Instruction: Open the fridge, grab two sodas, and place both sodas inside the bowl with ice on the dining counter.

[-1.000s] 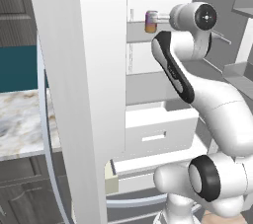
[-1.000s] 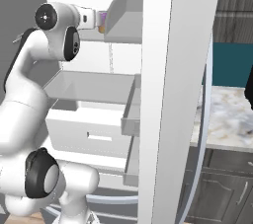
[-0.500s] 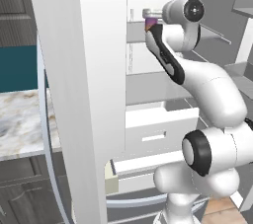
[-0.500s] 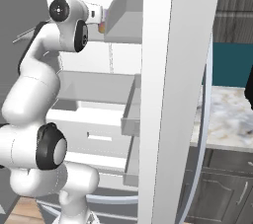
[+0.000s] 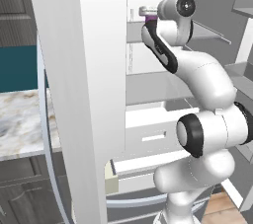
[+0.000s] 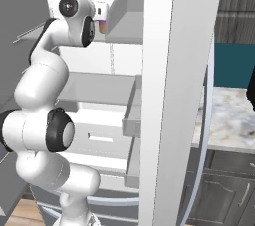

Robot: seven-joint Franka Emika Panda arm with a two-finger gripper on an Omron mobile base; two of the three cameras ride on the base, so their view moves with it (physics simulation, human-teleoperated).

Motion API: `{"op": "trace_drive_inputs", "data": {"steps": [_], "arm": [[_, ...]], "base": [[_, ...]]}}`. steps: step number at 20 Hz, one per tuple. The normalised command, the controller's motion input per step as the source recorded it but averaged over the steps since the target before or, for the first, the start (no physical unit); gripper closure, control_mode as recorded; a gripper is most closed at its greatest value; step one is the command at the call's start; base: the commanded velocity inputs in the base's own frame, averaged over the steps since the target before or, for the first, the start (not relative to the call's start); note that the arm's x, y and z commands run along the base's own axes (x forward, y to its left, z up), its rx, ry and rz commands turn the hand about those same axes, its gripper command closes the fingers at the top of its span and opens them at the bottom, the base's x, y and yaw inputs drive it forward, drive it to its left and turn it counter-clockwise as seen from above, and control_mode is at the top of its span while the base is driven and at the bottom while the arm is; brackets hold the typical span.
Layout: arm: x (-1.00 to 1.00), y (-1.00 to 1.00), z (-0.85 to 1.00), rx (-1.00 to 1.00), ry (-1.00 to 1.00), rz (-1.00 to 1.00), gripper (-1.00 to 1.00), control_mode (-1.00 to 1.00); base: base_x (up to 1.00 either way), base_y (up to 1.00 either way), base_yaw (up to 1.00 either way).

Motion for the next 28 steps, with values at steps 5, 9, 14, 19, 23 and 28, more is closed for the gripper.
{"op": "trace_drive_inputs", "data": {"steps": [5, 9, 14, 19, 23, 28], "arm": [[0.30, 0.00, -0.10, 0.00, 0.02, 0.00, -1.00, -1.00], [0.24, 0.00, -0.14, 0.00, 0.01, 0.00, -1.00, -1.00], [0.26, 0.00, -0.13, 0.00, 0.02, 0.00, -1.00, -1.00], [0.26, 0.00, -0.11, 0.00, 0.01, 0.00, -1.00, -1.00], [0.23, 0.00, -0.11, 0.00, 0.00, 0.00, -1.00, -1.00], [0.21, 0.00, -0.13, 0.00, 0.01, 0.00, 1.00, -1.00]], "base": [[0.00, 0.00, 0.00], [0.00, 0.00, 0.00], [0.00, 0.00, 0.00], [0.00, 0.00, 0.00], [0.00, 0.00, 0.00], [0.00, 0.00, 0.00]]}}
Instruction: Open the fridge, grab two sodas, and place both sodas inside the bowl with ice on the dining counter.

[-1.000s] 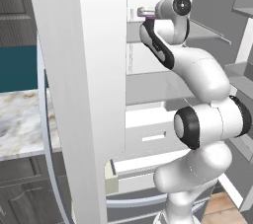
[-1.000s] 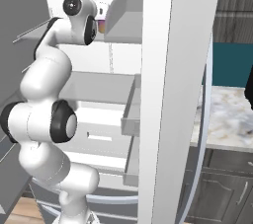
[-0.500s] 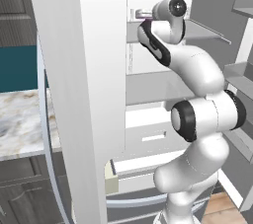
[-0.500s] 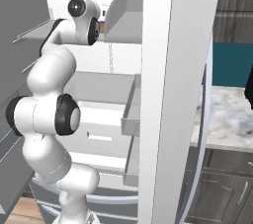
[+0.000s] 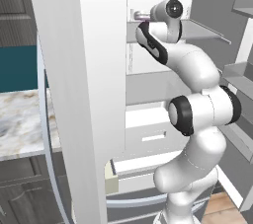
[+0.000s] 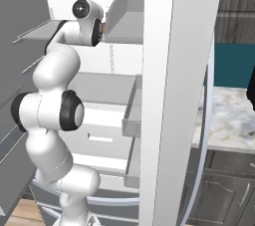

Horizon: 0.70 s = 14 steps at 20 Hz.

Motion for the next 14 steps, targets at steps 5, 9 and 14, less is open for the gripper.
{"op": "trace_drive_inputs", "data": {"steps": [5, 9, 14], "arm": [[0.10, 0.00, -0.10, 0.00, 0.01, 0.00, 1.00, -1.00], [0.00, 0.00, -0.01, 0.00, 0.00, 0.00, 1.00, -1.00], [-0.19, -0.09, 0.00, 0.00, -0.05, 0.00, 1.00, -1.00]], "base": [[0.00, 0.00, 0.00], [0.00, 0.00, 0.00], [0.00, 0.00, 0.00]]}}
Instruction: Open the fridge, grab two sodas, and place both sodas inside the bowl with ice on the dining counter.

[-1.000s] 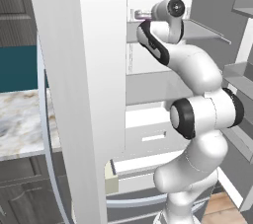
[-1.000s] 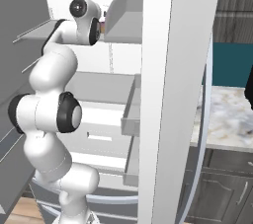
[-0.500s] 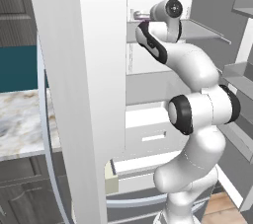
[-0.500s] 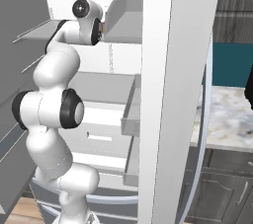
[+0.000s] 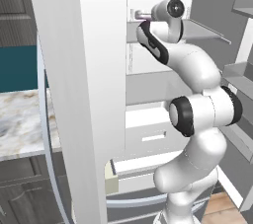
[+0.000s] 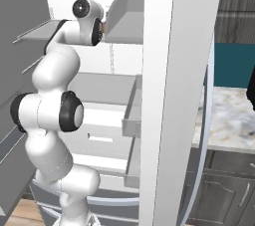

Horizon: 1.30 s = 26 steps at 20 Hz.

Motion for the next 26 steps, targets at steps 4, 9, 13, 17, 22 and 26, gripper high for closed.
{"op": "trace_drive_inputs", "data": {"steps": [4, 9, 13, 17, 22, 26], "arm": [[-0.70, -0.19, 0.00, 0.00, -0.05, 0.00, 1.00, -1.00], [-1.00, -0.11, 0.08, 0.00, -0.09, 0.00, 1.00, -1.00], [-1.00, 0.00, 0.23, 0.00, 0.00, -0.01, 1.00, -1.00], [-1.00, 0.00, 0.00, 0.00, 0.00, -0.01, 1.00, -1.00], [-1.00, 0.00, 0.03, 0.00, 0.01, -0.01, 1.00, -1.00], [-1.00, 0.00, 0.00, 0.00, 0.00, -0.02, 1.00, -1.00]], "base": [[0.00, 0.00, 0.00], [0.00, 0.00, 0.00], [0.00, 0.00, 0.00], [0.00, 0.00, 0.00], [0.00, 0.00, 0.00], [0.00, 0.00, 0.00]]}}
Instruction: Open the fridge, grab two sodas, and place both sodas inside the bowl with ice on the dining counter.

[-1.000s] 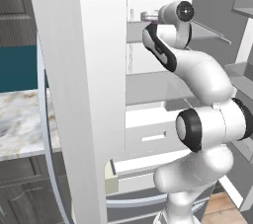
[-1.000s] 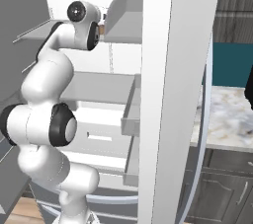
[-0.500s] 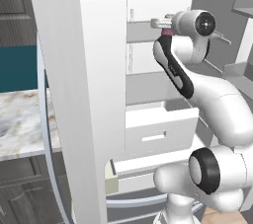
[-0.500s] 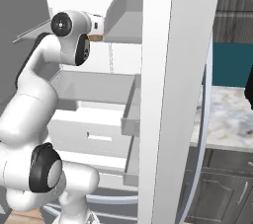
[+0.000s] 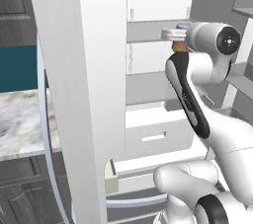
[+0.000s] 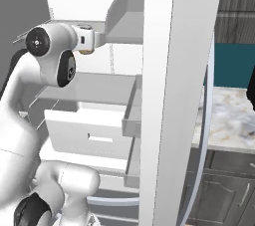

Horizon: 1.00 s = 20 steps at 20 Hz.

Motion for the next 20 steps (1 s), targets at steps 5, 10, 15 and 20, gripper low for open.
{"op": "trace_drive_inputs", "data": {"steps": [5, 10, 15, 20], "arm": [[-1.00, 0.00, 0.00, 0.00, 0.00, -0.04, 1.00, -1.00], [-1.00, 0.00, 0.00, 0.00, 0.01, -0.03, 1.00, -1.00], [-0.97, 0.00, -0.01, 0.00, 0.04, -0.01, 1.00, -1.00], [-0.78, 0.02, -0.26, -0.01, 0.06, 0.00, 1.00, -1.00]], "base": [[0.00, 0.00, 0.00], [0.00, 0.00, 0.00], [0.00, 0.00, 0.00], [0.00, 0.00, 0.00]]}}
